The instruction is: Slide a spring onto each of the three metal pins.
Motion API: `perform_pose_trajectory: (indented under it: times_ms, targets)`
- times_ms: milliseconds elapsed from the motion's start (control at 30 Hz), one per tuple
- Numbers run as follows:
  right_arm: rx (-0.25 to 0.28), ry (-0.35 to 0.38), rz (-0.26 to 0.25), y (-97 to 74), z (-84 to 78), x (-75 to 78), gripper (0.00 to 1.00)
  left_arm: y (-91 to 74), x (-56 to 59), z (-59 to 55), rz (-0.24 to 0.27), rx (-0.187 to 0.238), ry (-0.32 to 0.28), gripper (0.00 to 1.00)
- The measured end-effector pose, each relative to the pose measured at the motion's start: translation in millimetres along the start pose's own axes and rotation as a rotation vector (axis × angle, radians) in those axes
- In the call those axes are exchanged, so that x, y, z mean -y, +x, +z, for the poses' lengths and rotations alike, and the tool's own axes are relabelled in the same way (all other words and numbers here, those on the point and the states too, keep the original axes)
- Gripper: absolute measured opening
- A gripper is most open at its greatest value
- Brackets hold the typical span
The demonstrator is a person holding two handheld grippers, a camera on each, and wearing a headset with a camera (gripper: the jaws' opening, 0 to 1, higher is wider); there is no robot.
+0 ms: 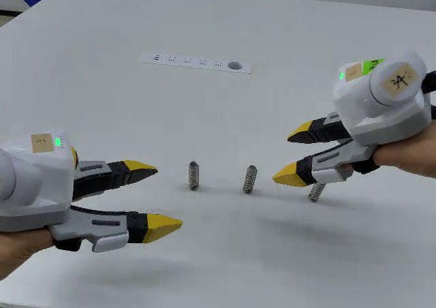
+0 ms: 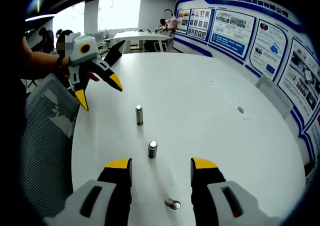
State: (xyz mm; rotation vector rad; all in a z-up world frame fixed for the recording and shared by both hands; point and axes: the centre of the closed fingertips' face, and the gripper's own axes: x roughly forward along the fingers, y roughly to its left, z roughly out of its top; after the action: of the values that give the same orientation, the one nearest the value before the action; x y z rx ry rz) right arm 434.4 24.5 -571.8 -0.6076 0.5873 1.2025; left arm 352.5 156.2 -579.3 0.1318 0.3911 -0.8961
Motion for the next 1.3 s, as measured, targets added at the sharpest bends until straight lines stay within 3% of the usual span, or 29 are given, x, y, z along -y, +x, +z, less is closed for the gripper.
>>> perform_pose_trajectory:
  times_ms: [300, 700, 1133, 1300]
  targets:
    - [0.053, 0.039, -0.037, -14.4, -7.5, 2.4, 0.56, -0.2, -1.7, 1.3, 0.003, 0.002, -0.003, 0.59]
    - [0.113, 0.11, -0.095, -35.2, -29.1, 5.9, 0.59, 0.2, -2.2, -0.9, 0.002, -0.004, -0.007, 0.61]
    - [0.187, 0.177, -0.146, -44.2, -58.2, -5.5, 0.63, -0.5, -1.7, -4.8, 0.003, -0.002, -0.02, 0.61]
    - [0.214, 0.195, -0.166, -48.5, -61.2, -8.8, 0.63, -0.8, -2.9, -4.4, 0.008, 0.002, -0.023, 0.62]
